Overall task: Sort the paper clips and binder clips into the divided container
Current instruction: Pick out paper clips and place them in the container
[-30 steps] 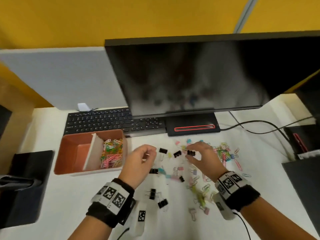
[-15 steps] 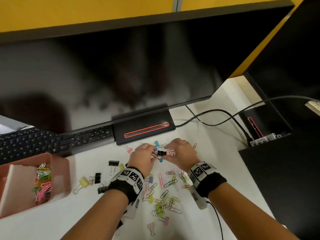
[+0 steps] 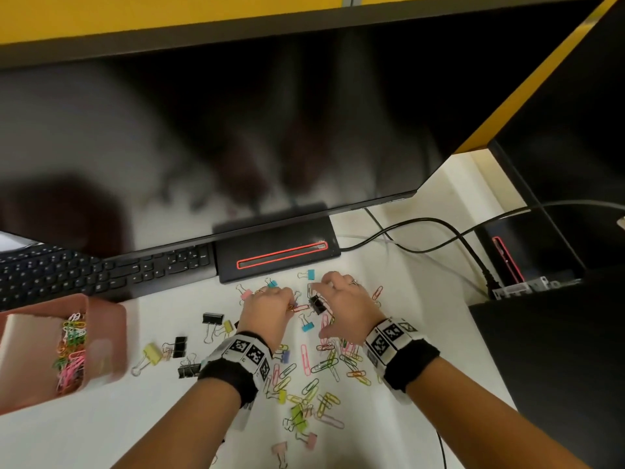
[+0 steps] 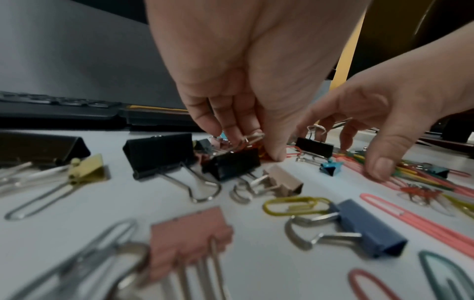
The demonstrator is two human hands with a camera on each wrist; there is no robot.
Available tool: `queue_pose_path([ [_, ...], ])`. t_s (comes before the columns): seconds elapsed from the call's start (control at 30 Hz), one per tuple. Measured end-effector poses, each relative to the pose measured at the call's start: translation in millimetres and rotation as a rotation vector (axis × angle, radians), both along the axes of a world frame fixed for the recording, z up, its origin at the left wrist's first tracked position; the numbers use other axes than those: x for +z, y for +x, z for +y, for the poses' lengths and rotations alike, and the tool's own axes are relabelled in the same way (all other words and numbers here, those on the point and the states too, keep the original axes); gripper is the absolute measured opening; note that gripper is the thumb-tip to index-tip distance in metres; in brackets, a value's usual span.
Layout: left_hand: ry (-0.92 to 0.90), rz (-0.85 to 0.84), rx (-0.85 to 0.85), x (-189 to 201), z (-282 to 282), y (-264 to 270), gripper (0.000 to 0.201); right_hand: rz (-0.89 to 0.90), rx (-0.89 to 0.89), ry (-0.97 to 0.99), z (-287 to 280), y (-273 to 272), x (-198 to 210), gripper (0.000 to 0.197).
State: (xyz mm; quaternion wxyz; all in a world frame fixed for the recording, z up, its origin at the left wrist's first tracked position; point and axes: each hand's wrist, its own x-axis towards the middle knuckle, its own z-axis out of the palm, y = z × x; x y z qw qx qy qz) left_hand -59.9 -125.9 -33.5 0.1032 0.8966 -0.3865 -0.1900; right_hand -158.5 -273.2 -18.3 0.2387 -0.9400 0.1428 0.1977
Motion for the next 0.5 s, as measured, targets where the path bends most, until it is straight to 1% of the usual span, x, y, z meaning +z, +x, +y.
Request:
queue_pose_path([
  [0.1,0.062,-0.031,-0.034,1,1,-1,0.013,-0.012,-0.044,0.098,3,2,-2,0.057],
  [0.13,0.073,-0.039,-0.044,1,1,-1,0.013,-0.022,-0.064,0.120,3,1,-3,0.049],
  [0.2,0.092,-0.049,-0.069,1,2,-2,0.011,-0.020,-0.105,0.138,3,-2,-7,0.040],
  [0.33,0.104,-0.074,-0.139,0,6,-4,0.012,0.024,-0.179,0.139,6,-6,-9,0.038],
  [0.43,0.009,-0.031,-0.133,3,10,-6,0.016,-0.080,-0.296,0.260,11,-14,-7,0.040],
  [0.5,-0.089,0.012,-0.094,7,13,-9,0.016,-0.165,-0.320,0.280,15,-21,-5,0.032],
])
